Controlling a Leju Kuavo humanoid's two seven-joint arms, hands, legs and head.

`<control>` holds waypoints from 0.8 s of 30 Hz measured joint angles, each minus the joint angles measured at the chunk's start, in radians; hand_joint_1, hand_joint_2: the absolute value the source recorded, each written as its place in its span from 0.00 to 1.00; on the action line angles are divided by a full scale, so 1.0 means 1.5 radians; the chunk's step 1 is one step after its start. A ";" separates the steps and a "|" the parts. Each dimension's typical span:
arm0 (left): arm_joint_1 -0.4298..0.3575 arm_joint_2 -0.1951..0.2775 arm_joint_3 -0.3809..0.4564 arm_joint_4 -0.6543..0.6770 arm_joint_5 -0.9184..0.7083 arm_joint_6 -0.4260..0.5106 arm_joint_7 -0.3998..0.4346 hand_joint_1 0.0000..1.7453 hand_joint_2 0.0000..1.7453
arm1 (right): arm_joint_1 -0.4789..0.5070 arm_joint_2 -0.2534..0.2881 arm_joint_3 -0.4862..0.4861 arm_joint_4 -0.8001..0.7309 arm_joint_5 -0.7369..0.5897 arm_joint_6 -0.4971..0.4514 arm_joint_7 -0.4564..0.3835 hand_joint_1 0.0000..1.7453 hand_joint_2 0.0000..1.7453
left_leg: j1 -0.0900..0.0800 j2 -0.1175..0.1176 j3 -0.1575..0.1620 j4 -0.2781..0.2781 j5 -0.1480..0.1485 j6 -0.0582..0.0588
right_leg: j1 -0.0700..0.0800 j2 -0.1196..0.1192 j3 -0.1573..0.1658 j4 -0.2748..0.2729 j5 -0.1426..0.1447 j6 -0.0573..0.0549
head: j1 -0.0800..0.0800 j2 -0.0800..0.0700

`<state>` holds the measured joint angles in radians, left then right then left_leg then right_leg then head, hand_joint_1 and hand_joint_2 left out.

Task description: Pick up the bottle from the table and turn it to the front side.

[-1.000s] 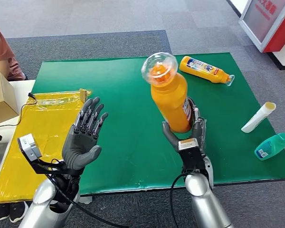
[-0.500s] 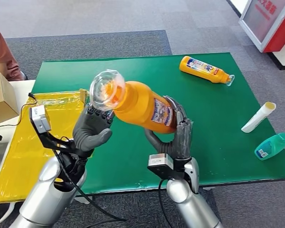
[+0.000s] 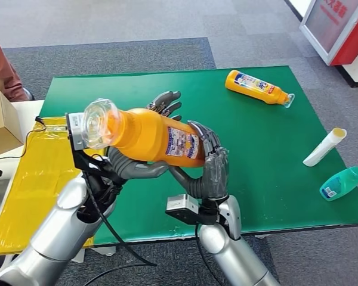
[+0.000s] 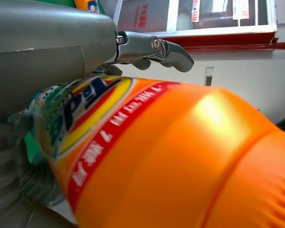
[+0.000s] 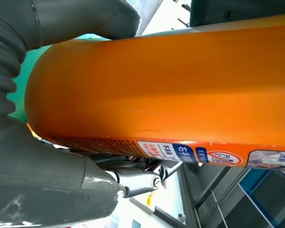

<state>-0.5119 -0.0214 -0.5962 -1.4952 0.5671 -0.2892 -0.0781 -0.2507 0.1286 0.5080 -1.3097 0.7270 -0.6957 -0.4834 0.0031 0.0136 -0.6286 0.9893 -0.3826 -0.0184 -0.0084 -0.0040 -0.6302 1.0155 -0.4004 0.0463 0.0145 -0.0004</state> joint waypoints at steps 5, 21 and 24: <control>-0.020 0.006 -0.012 0.012 -0.008 0.001 0.006 0.44 1.00 | -0.005 0.001 0.004 0.010 0.008 -0.003 0.005 1.00 1.00 | 0.000 0.000 0.000 0.000 0.000 0.000 | 0.000 0.000 0.000 0.000 0.000 0.000 | 0.000 0.000; -0.027 0.011 -0.018 0.021 -0.055 0.028 -0.005 1.00 1.00 | -0.001 0.003 0.004 0.016 0.009 -0.003 0.019 0.00 1.00 | 0.000 0.000 0.000 0.000 0.000 0.000 | 0.000 0.000 0.000 0.000 0.000 0.000 | 0.000 0.000; -0.020 0.011 -0.017 0.021 -0.062 0.035 -0.006 1.00 1.00 | 0.001 0.003 0.004 0.015 0.001 -0.003 0.020 0.00 1.00 | 0.000 0.000 0.000 0.000 0.000 0.000 | 0.000 0.000 0.000 0.000 0.000 0.000 | 0.000 0.000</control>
<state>-0.5425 -0.0042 -0.6224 -1.4644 0.4748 -0.2368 -0.0868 -0.2491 0.1331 0.5146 -1.2865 0.7287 -0.7003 -0.4531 0.0031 0.0136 -0.6287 0.9893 -0.3824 -0.0186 -0.0084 -0.0040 -0.6302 1.0156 -0.4004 0.0463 0.0143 -0.0004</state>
